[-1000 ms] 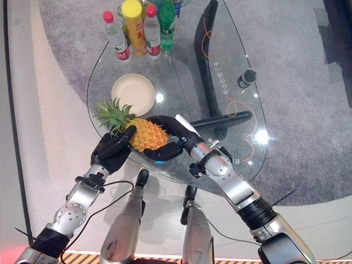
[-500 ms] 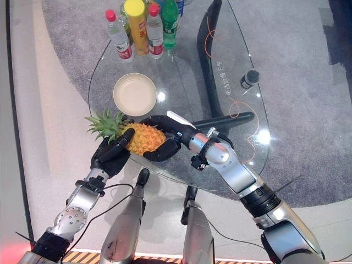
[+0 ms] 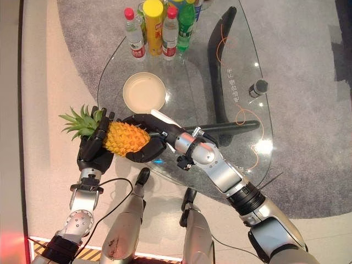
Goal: Pick up the fruit to the plate
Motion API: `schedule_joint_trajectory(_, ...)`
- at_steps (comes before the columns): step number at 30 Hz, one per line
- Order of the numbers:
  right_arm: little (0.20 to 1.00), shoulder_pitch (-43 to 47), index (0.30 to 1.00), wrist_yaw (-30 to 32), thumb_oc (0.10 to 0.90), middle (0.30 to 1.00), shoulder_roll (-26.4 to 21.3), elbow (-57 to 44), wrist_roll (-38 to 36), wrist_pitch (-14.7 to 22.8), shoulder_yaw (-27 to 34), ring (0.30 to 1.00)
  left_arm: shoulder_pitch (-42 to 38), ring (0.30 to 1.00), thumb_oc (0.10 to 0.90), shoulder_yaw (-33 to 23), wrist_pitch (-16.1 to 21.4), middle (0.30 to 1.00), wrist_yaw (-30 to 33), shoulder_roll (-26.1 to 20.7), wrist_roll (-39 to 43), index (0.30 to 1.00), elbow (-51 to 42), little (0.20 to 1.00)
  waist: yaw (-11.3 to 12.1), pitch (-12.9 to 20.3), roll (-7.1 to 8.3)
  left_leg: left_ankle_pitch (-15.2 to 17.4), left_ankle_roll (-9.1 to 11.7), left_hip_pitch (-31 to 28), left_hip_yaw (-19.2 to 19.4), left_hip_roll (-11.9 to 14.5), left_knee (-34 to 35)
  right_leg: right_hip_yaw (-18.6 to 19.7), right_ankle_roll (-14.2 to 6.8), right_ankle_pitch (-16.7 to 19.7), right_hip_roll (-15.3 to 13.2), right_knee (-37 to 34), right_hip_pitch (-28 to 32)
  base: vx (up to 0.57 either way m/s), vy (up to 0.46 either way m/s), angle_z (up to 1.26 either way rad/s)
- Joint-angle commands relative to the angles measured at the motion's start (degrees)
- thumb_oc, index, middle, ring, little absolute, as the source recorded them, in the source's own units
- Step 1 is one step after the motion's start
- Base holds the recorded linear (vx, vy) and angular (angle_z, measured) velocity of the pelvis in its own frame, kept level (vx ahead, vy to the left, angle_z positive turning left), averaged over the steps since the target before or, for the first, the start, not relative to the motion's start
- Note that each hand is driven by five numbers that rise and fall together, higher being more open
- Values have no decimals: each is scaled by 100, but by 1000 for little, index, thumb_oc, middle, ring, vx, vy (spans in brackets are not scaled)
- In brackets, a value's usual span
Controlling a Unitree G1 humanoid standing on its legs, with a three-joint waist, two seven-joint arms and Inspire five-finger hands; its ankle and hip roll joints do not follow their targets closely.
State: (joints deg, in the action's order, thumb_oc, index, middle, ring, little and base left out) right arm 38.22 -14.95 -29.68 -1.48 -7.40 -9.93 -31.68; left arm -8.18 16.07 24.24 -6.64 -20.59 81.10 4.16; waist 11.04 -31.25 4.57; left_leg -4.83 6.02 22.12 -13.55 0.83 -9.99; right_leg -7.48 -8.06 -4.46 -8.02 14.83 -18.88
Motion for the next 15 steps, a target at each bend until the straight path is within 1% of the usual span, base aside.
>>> schedule_joint_trajectory(1,200,143,300,-372,100,300,397,-767,-205,517,-901,300,-920,476,306,-527,588,476,-426,39,-343,476,-1707,406,94,145,371,865,-548,-200,71,-730,-423,70,280,424,674,-497,271,0,0,0)
schedule_joint_trajectory(2,200,147,300,-364,100,300,406,-762,-203,514,-902,300,-913,300,100,-540,618,300,-452,35,-345,300,-1709,200,100,145,379,864,-549,-197,65,-728,-416,63,282,427,678,-496,263,0,0,0)
schedule_joint_trajectory(15,200,85,300,-289,100,300,519,-736,-164,537,-884,300,-888,300,100,-727,893,300,-620,49,-224,300,-1706,200,153,145,490,895,-545,-199,62,-704,-370,-37,263,452,672,-563,291,0,0,0)
